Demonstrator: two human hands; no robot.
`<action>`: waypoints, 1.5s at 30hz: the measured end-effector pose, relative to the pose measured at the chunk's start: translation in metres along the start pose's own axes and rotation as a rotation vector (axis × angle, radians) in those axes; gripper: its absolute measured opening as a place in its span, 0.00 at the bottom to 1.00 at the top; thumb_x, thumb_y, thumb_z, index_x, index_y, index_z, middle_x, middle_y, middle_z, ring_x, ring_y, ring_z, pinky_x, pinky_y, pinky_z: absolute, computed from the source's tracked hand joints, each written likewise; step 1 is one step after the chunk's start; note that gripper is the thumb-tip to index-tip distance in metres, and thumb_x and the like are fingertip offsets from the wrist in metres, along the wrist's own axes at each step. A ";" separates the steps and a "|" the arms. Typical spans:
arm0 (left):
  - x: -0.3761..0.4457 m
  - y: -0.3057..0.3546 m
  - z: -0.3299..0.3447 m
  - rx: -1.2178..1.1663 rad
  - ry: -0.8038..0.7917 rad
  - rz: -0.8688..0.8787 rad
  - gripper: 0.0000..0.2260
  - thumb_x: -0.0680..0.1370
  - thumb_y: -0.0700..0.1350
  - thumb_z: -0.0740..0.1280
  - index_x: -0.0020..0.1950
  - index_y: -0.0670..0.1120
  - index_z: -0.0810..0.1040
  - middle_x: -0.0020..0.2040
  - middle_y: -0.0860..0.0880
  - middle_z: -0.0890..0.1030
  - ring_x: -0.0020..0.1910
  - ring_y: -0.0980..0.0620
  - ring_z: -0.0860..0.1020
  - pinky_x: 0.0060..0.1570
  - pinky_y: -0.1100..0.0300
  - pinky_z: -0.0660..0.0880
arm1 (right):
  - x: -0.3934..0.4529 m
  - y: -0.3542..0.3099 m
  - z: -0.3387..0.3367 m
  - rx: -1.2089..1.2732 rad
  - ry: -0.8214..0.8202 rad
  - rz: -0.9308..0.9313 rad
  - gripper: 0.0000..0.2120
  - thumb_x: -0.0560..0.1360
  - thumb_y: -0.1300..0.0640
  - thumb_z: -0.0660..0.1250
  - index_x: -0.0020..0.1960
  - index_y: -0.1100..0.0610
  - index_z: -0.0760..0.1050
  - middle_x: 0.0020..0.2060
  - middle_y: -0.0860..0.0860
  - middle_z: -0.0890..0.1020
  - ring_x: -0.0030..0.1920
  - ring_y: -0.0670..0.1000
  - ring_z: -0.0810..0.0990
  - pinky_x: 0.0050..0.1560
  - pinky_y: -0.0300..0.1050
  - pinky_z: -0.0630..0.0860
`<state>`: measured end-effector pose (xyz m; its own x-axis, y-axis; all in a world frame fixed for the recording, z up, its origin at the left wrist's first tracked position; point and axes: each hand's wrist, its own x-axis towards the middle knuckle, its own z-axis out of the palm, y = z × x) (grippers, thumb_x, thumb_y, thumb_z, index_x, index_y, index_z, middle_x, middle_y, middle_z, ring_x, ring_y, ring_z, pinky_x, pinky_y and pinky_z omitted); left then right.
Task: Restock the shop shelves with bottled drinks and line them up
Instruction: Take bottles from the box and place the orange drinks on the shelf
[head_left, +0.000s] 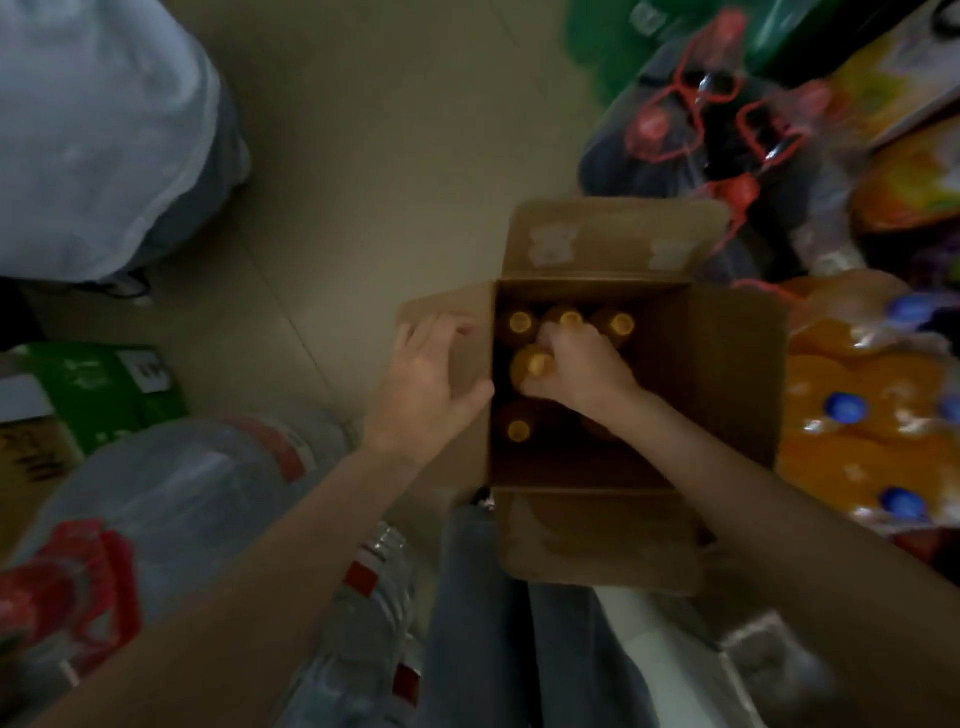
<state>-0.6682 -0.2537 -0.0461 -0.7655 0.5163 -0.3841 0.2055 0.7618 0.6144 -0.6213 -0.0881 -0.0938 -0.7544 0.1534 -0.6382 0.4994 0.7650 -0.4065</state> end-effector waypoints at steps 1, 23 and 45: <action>-0.001 0.008 -0.001 0.009 -0.053 0.001 0.24 0.70 0.50 0.69 0.65 0.46 0.70 0.62 0.49 0.73 0.62 0.48 0.69 0.60 0.63 0.62 | -0.016 -0.009 -0.031 -0.004 0.043 -0.058 0.15 0.67 0.51 0.72 0.51 0.56 0.75 0.47 0.54 0.80 0.49 0.56 0.78 0.44 0.45 0.74; -0.009 0.022 0.022 -0.573 -0.072 -0.323 0.20 0.66 0.38 0.75 0.46 0.56 0.69 0.42 0.60 0.75 0.39 0.68 0.75 0.37 0.74 0.70 | 0.031 0.079 0.057 -0.458 -0.315 0.281 0.19 0.77 0.61 0.61 0.68 0.56 0.68 0.69 0.58 0.57 0.63 0.62 0.67 0.61 0.54 0.70; -0.071 0.437 -0.302 -0.284 -0.120 0.290 0.29 0.53 0.60 0.72 0.50 0.48 0.77 0.49 0.48 0.81 0.51 0.49 0.79 0.50 0.59 0.73 | -0.423 -0.132 -0.502 -0.282 0.589 -0.095 0.20 0.64 0.51 0.73 0.49 0.56 0.68 0.43 0.52 0.74 0.45 0.52 0.71 0.43 0.47 0.66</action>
<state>-0.7084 -0.0755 0.4575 -0.6208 0.7480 -0.2347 0.2127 0.4489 0.8679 -0.5817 0.0605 0.5581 -0.9367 0.3322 -0.1110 0.3486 0.9145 -0.2053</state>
